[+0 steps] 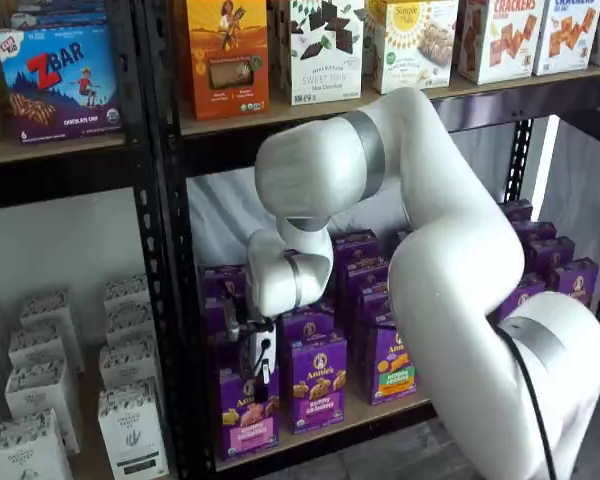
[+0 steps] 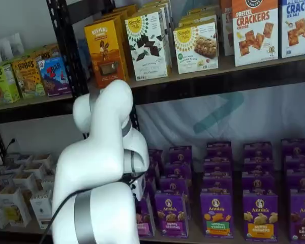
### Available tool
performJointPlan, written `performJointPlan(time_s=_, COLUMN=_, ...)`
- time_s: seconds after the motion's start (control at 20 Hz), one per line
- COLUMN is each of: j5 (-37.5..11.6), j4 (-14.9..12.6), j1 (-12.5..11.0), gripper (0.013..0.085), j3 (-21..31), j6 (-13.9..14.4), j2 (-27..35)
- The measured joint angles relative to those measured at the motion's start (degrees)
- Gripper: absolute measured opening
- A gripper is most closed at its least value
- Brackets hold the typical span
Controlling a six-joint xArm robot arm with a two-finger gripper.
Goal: Pick up the purple box with a pink patch in the middle, on the bottom shelf, the first box from the left
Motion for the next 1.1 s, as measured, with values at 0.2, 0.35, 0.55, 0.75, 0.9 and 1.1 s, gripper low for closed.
performJointPlan(time_s=0.2, j5=0.60, j4=0.45, j1=0.07, gripper=0.0610, j3=-0.04, j6=-0.32, j2=-0.11)
performJointPlan(time_s=0.35, j5=0.52, j4=0.66, j1=0.11, gripper=0.0530, j3=0.13, j6=-0.49, j2=-0.23)
performJointPlan(time_s=0.55, j5=0.13, j4=0.91, j1=0.11, gripper=0.0490, j3=0.44, j6=-0.73, j2=-0.44)
performJointPlan(time_s=0.75, j5=0.28, j4=0.94, j1=0.02, gripper=0.0450, j3=0.69, j6=-0.84, j2=-0.77)
performJointPlan(time_s=0.9, j5=0.46, j4=1.12, j1=-0.03, gripper=0.0370, j3=0.95, j6=-1.04, j2=-1.06)
performJointPlan(time_s=1.1, j5=0.06, j4=0.50, j1=-0.03, gripper=0.0330, j3=1.38, j6=-0.48, j2=-1.32)
